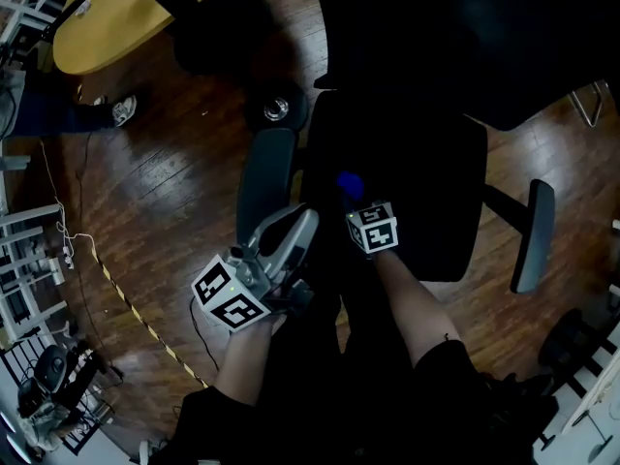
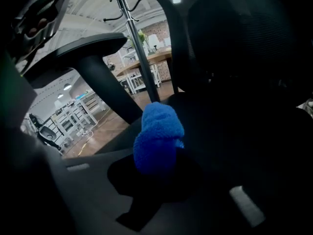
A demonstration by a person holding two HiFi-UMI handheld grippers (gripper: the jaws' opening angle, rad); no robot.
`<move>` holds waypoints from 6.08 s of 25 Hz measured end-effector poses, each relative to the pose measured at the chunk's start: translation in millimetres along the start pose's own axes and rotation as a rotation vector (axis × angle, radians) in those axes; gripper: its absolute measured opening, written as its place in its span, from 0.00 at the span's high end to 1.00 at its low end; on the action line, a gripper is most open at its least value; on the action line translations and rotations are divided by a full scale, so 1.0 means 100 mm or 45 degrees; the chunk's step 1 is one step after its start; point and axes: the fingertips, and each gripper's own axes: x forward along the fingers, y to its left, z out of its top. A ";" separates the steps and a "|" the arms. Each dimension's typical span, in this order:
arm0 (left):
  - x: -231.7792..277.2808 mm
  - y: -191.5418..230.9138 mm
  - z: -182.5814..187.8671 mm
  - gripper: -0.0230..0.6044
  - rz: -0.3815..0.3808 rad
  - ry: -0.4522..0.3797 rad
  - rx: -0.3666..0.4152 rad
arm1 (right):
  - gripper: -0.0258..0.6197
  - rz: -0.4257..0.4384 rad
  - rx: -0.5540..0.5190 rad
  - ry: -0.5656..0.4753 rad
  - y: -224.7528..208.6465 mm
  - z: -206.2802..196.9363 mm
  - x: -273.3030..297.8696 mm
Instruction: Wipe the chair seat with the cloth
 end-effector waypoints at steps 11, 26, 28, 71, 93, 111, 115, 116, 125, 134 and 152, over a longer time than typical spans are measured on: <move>0.40 -0.20 -0.28 0.98 -0.092 0.133 -0.002 | 0.90 -0.455 0.123 0.064 -1.53 -0.70 -1.34; 0.53 -0.34 -0.40 0.98 -0.105 0.147 0.005 | 0.90 -0.638 0.190 0.075 -2.13 -0.95 -2.12; 0.49 -0.36 -0.37 0.98 -0.101 0.130 0.011 | 0.90 -0.645 0.219 0.073 -2.12 -0.93 -2.15; 0.65 -0.38 -0.29 0.98 -0.132 0.107 0.047 | 0.90 -0.427 0.244 0.112 -1.52 -1.26 -1.94; 0.47 -0.06 -0.16 0.98 -0.099 0.059 -0.039 | 0.90 -0.155 0.128 -0.015 -1.21 0.90 -0.17; 0.65 0.27 -0.14 0.98 -0.019 0.073 -0.076 | 0.90 -0.138 0.091 -0.018 -1.34 1.10 0.52; 0.73 0.25 -0.19 0.98 -0.017 0.117 -0.078 | 0.90 -0.300 0.157 0.037 -2.00 0.75 0.04; 0.75 0.24 -0.21 0.98 -0.018 0.127 -0.078 | 0.90 -0.343 0.178 0.041 -2.17 0.66 -0.12; 0.95 0.16 -0.27 0.98 -0.044 0.182 -0.059 | 0.90 -0.682 0.245 0.112 -3.16 0.14 -1.32; 0.93 0.07 -0.29 0.98 -0.063 0.162 -0.051 | 0.90 -0.694 0.235 0.022 -3.22 0.25 -1.44; 0.48 0.12 0.01 0.98 -0.022 -0.006 -0.061 | 0.90 0.088 0.072 0.024 -0.12 0.86 0.53</move>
